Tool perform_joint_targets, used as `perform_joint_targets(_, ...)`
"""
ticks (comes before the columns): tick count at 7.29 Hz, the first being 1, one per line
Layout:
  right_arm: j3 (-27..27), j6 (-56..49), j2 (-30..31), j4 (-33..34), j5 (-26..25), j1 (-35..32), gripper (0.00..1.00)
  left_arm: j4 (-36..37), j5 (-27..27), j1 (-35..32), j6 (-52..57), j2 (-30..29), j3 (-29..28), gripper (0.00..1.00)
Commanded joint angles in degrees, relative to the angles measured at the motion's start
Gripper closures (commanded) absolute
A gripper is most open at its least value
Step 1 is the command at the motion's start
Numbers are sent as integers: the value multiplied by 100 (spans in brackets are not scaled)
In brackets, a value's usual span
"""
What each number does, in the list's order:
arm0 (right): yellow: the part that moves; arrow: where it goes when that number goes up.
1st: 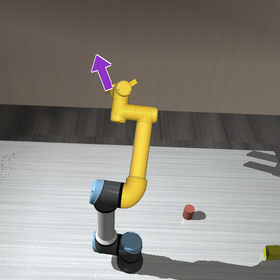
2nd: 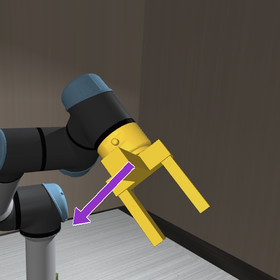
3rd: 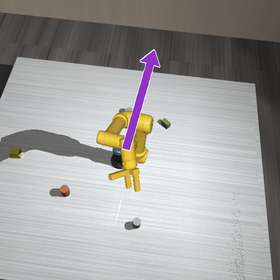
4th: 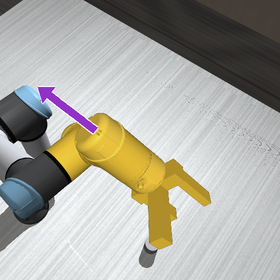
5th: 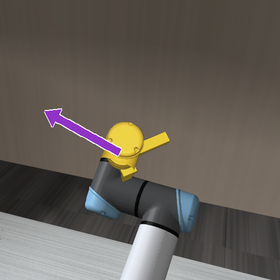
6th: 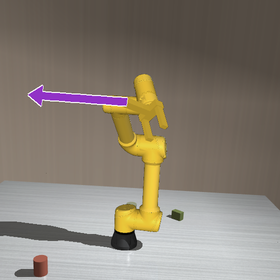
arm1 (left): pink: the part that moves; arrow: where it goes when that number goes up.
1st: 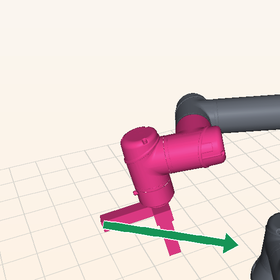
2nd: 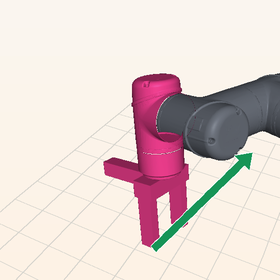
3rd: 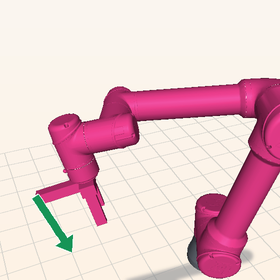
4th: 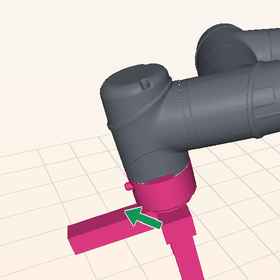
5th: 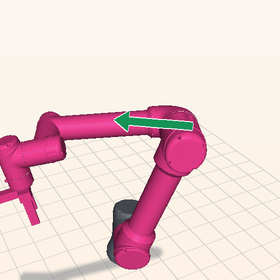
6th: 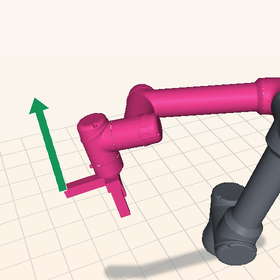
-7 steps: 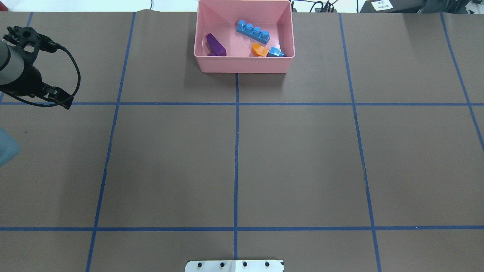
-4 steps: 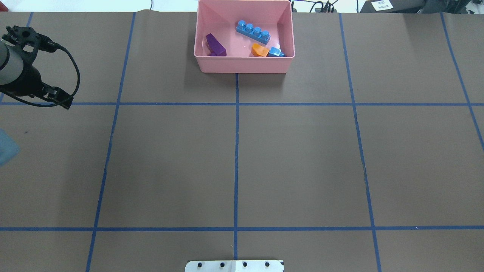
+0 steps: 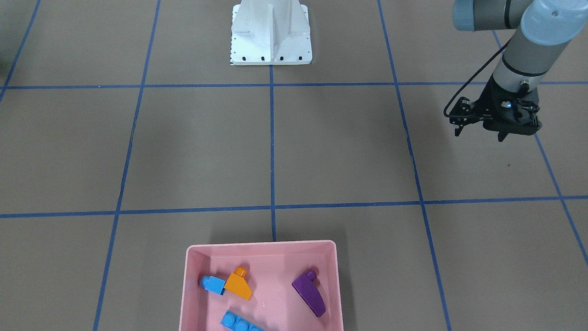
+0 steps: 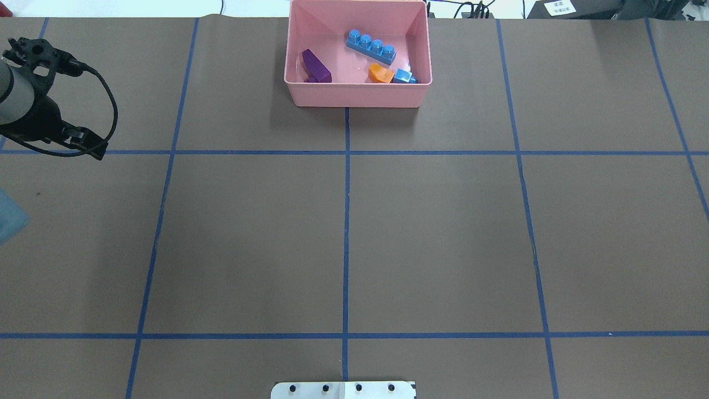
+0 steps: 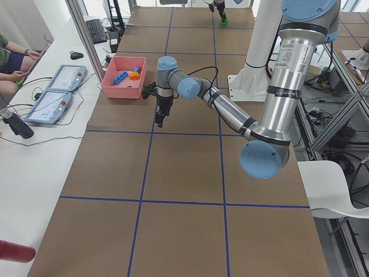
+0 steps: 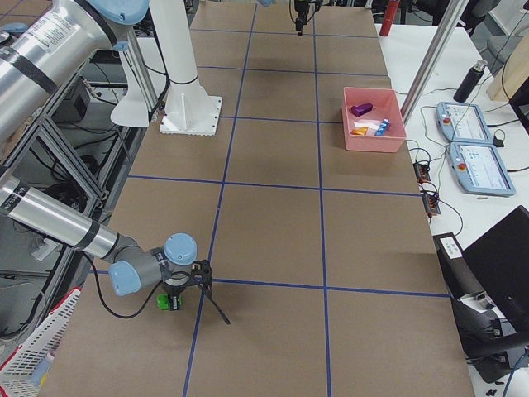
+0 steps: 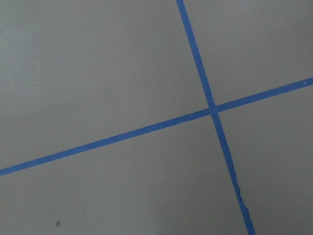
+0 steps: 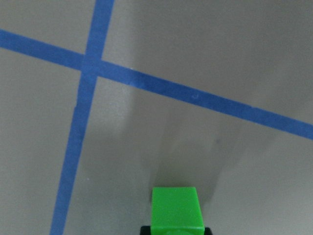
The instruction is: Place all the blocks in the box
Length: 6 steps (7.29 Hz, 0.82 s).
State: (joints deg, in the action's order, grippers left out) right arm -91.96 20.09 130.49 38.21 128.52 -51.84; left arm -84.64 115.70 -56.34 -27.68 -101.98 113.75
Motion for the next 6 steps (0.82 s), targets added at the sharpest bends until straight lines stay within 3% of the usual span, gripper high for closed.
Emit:
perform_joint_targets(1,-137,614,12,-742,-2,-202,100,0,5,0,-1,2,7,0)
perform_joint_targets(4,-1057,654,-181,-484,408,-1485,100,-17,14,-9,-10,291,208,0)
perform_joint_targets(6,-1629,645,-1405,1521,972,-2239,100,-88,283,-227,60,537,296,0)
